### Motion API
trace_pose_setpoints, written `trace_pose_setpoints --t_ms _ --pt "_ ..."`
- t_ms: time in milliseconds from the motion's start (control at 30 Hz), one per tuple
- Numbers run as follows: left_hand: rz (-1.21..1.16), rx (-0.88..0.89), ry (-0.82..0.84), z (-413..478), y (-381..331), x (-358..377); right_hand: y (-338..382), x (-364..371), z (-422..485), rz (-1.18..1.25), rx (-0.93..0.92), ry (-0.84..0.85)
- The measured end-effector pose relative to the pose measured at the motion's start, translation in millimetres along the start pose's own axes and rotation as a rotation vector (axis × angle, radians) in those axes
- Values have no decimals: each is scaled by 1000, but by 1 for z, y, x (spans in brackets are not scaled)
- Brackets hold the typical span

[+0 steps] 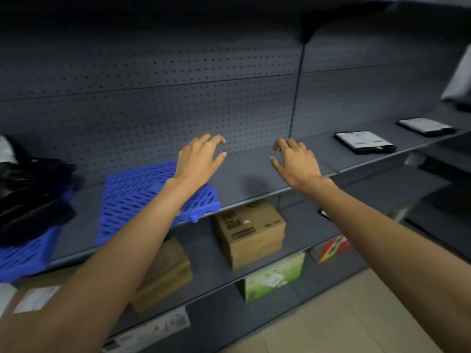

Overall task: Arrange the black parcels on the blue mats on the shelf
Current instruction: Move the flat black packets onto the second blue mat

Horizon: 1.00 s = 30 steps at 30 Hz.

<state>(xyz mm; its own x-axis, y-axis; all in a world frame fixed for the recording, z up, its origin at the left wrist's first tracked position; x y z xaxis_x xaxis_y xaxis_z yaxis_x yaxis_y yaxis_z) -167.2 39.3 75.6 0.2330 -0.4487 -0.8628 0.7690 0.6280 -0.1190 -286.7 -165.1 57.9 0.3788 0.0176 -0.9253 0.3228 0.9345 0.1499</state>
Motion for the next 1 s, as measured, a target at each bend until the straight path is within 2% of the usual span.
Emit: trace_pose_setpoints --t_ms 333,600,867,1000 --pt "-35 182 67 104 -177 113 -222 -12 -20 -22 228 22" --pt "-108 272 106 213 -273 212 -364 -8 16 -80 352 50" --pt "-114 246 191 317 -352 297 -486 -2 94 -54 367 63" --pt "-94 160 281 342 -377 333 -521 25 123 9 353 99"
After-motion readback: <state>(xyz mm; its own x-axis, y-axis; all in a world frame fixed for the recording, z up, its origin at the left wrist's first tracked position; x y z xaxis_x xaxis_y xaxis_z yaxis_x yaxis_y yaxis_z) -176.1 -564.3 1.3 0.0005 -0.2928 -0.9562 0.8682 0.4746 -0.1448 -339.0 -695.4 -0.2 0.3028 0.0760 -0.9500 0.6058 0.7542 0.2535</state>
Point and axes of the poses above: each hand's wrist, its own z-axis towards the middle knuckle, its own x-axis out of the palm, y = z × x, the point moved 2 cm from there along z, towards the middle knuckle, and after that the axes turned 4 degrees about y, right-handed, at the moved point
